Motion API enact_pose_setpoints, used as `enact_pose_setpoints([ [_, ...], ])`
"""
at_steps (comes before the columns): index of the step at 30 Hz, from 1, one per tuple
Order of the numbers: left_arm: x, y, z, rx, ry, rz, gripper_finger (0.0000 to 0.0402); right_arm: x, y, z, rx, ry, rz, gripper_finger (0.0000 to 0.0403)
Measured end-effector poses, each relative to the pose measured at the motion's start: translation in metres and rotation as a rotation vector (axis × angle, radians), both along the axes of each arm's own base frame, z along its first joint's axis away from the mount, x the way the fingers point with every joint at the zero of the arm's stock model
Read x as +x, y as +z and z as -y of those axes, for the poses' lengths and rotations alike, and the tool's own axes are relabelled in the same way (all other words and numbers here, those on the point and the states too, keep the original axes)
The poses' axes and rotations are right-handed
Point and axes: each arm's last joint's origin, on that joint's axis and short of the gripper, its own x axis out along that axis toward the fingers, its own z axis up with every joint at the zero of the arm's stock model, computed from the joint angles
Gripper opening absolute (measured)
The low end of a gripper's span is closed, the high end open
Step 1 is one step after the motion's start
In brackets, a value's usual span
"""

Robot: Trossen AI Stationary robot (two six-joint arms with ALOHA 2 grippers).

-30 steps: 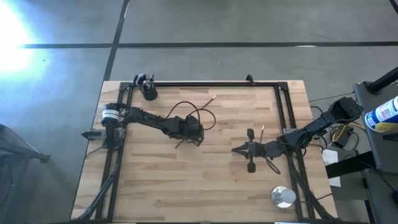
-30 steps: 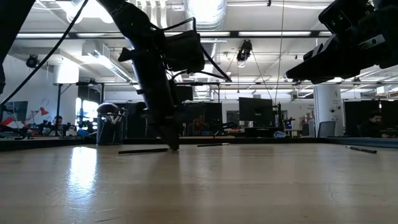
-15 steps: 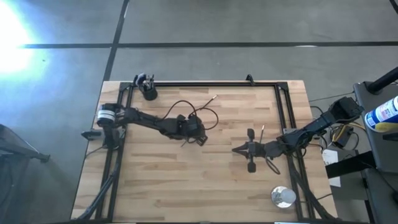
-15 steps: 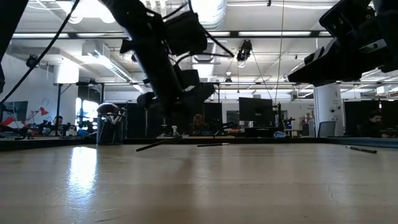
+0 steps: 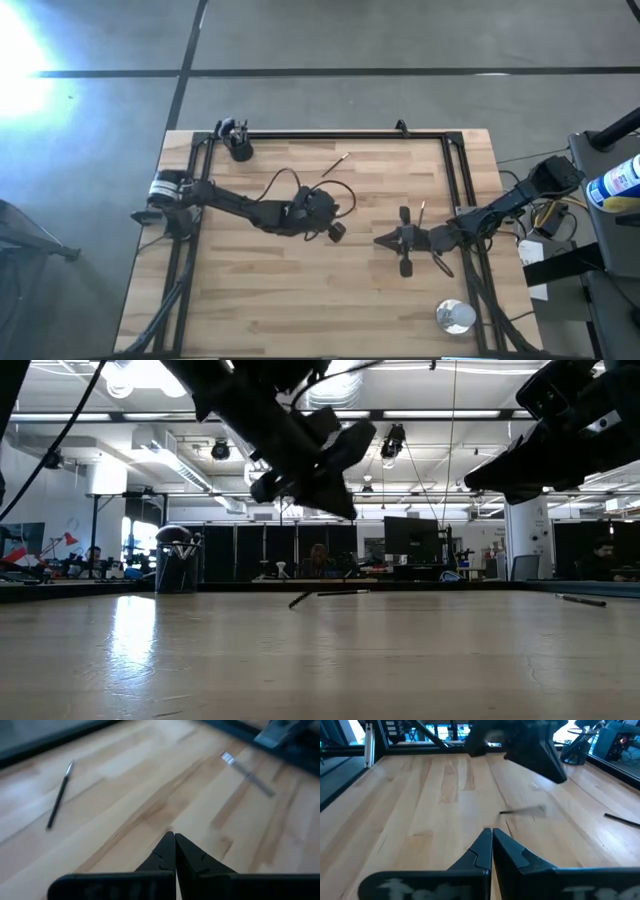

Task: Put items in baskets/containers
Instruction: Put the liner brush into the holder

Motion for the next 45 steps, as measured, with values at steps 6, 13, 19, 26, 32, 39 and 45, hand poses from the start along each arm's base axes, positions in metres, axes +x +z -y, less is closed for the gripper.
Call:
enact_pose_setpoints([
  [6,0.005,0.01,0.009,0.057,-0.037,0.09,0.0001,0.001,0.002,0.001,0.018,-0.009,0.022,0.0047],
  [13,-0.003,-0.003,0.023,0.009,-0.133,-0.056,0.0,0.004,-0.001,0.011,-0.004,-0.055,-0.022,0.0106],
  [19,-0.016,-0.015,0.037,-0.026,-0.13,-0.201,0.0,0.018,-0.003,0.037,-0.032,0.031,-0.178,0.0125],
  [26,-0.023,-0.026,0.043,-0.053,-0.124,-0.221,0.0,0.026,-0.004,0.075,-0.1,0.112,-0.344,0.0133],
  [32,-0.028,-0.038,0.043,-0.085,-0.146,-0.196,0.0001,0.035,-0.019,0.09,-0.054,0.164,-0.437,0.0134],
  [39,-0.029,-0.042,0.044,-0.117,-0.174,-0.177,0.0052,0.058,-0.045,0.092,-0.05,0.196,-0.566,0.0132],
  [45,-0.029,-0.042,0.044,-0.124,-0.178,-0.179,0.0091,0.077,-0.055,0.092,-0.046,0.211,-0.588,0.0112],
])
